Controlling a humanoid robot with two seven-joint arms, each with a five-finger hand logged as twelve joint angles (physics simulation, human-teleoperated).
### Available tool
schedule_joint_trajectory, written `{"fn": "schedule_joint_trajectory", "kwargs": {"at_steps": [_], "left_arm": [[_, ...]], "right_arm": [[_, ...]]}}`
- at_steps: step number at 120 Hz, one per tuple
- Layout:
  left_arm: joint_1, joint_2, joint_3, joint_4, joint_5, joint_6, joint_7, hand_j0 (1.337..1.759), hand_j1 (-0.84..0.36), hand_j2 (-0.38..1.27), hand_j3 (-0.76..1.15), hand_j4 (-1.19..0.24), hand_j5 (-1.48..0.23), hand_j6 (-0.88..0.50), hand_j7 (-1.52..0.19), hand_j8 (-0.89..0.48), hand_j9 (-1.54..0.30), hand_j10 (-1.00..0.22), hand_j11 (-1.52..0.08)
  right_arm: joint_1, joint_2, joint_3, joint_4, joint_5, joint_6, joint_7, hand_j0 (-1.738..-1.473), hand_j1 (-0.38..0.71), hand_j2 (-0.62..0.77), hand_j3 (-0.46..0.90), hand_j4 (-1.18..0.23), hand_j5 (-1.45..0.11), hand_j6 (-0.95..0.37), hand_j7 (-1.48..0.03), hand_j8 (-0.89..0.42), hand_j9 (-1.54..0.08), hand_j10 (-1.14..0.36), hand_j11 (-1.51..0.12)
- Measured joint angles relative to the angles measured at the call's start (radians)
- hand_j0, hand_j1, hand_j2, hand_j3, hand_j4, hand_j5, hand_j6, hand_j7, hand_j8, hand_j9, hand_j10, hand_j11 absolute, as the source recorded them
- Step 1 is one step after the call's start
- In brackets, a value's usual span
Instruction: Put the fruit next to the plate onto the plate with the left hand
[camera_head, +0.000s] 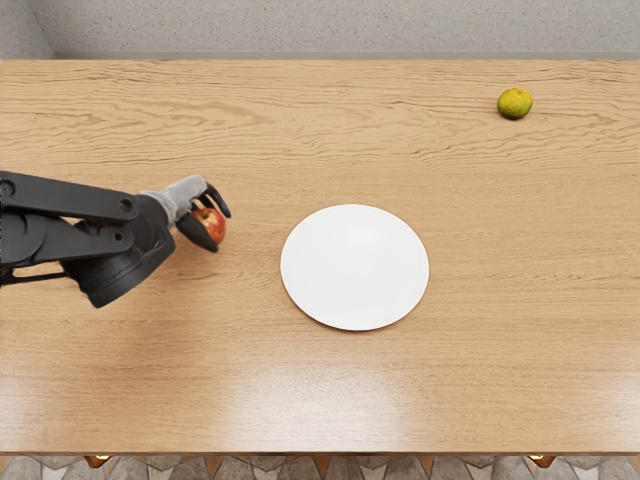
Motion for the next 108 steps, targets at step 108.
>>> {"fn": "schedule_joint_trajectory", "kwargs": {"at_steps": [108], "left_arm": [[-0.088, -0.22, -0.039, 0.011, -0.012, 0.002, 0.005, 1.654, -0.29, 0.15, 0.0, -0.59, -0.8, -0.44, -0.79, -0.4, -0.79, -0.57, -0.8]], "right_arm": [[0.0, 0.0, 0.0, 0.0, 0.0, 0.0, 0.0, -1.658, -0.32, 0.0, 0.0, -0.02, -0.03, -0.02, -0.03, -0.02, -0.03, -0.02, -0.03]]}}
